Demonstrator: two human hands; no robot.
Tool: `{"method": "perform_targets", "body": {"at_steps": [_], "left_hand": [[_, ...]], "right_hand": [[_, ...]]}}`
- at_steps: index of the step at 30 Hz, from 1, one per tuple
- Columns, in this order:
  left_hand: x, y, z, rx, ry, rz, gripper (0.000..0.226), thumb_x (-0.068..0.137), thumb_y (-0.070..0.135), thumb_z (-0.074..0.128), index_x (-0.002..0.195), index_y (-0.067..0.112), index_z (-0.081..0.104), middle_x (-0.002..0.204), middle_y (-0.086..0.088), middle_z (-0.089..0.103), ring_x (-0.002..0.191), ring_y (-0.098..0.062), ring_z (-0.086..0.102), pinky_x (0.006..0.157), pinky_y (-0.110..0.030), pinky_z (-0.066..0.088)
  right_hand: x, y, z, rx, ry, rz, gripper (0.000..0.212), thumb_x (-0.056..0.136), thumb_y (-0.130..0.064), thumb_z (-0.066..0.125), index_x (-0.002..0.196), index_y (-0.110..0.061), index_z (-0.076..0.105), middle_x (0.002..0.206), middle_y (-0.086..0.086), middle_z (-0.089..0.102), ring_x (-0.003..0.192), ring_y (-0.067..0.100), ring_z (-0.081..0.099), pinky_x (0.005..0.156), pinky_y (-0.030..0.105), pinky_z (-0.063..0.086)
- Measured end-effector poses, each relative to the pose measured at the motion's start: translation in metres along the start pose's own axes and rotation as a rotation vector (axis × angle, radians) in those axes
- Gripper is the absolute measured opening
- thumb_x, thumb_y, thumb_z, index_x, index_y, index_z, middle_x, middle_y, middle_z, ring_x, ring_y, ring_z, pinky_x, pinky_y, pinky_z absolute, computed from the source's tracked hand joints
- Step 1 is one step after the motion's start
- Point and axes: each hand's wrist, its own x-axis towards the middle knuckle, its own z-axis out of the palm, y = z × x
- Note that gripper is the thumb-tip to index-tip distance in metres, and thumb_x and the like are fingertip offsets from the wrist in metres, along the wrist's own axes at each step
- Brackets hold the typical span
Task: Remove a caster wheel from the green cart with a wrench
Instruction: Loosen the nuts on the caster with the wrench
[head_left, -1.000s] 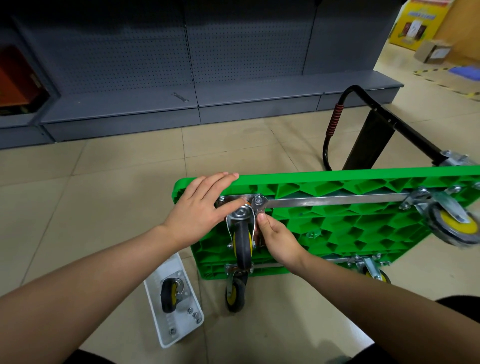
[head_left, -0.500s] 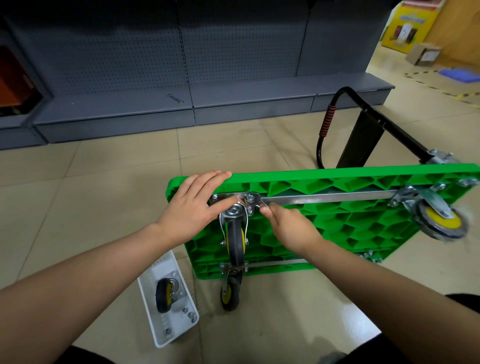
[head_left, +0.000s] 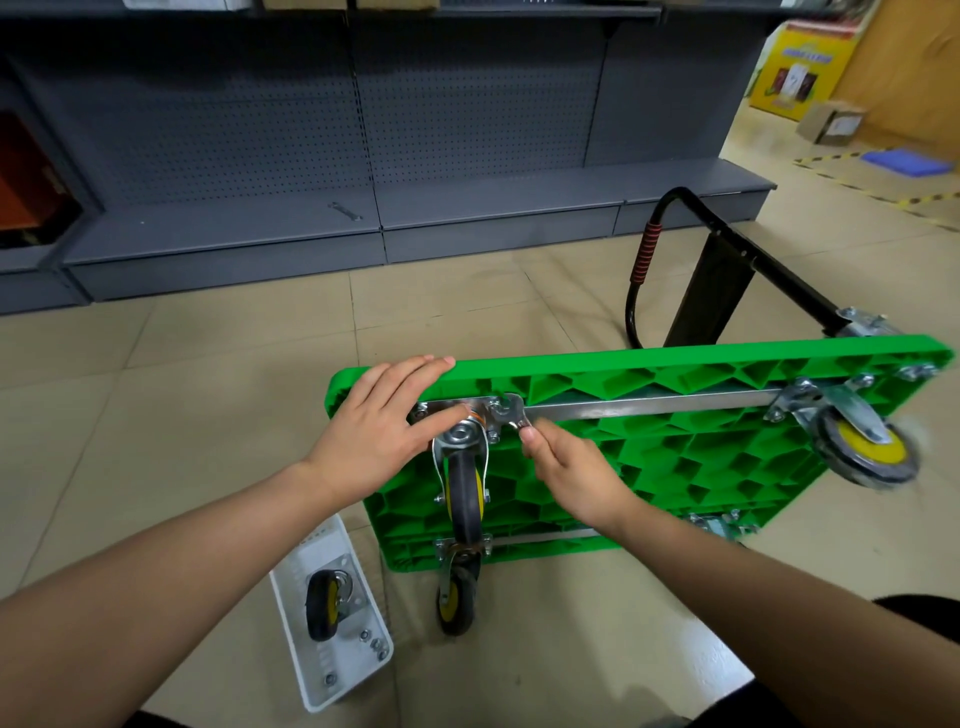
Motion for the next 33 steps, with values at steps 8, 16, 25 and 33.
{"method": "perform_targets", "body": {"at_steps": [8,16,25,33], "left_hand": [[0.0,-0.001,0.0,-0.003,0.012,0.003,0.049,0.094,0.022,0.07,0.14,0.033,0.058,0.154,-0.016,0.045,0.138,-0.036,0.047,0.108,-0.046,0.036],[0.0,0.0,0.0,-0.007,0.014,0.006,0.05,0.092,0.021,0.073,0.139,0.033,0.059,0.154,-0.016,0.045,0.138,-0.036,0.046,0.109,-0.046,0.035],[0.0,0.0,-0.001,-0.017,-0.003,0.001,0.05,0.093,0.021,0.071,0.14,0.032,0.058,0.155,-0.016,0.043,0.139,-0.036,0.045,0.109,-0.048,0.036],[0.001,0.001,-0.001,-0.023,0.005,-0.001,0.048,0.094,0.02,0.07,0.139,0.031,0.059,0.154,-0.016,0.045,0.139,-0.037,0.046,0.108,-0.047,0.037]], "right_hand": [[-0.003,-0.002,0.018,0.185,-0.003,0.029,0.03,0.107,-0.039,0.04,0.083,-0.021,0.045,0.062,-0.006,0.044,0.056,0.009,0.037,0.055,0.029,0.035],[0.0,0.002,0.023,0.209,-0.046,0.053,0.026,0.108,-0.035,0.038,0.087,-0.021,0.043,0.065,0.0,0.041,0.059,0.014,0.035,0.057,0.033,0.032],[0.007,0.01,0.041,0.239,-0.034,0.14,0.027,0.108,-0.034,0.039,0.092,-0.019,0.054,0.074,0.002,0.066,0.064,0.01,0.062,0.065,0.028,0.046],[0.013,0.012,0.03,0.152,-0.034,0.091,0.025,0.109,-0.032,0.039,0.087,-0.026,0.052,0.07,-0.001,0.062,0.059,0.009,0.057,0.06,0.019,0.046]]}}
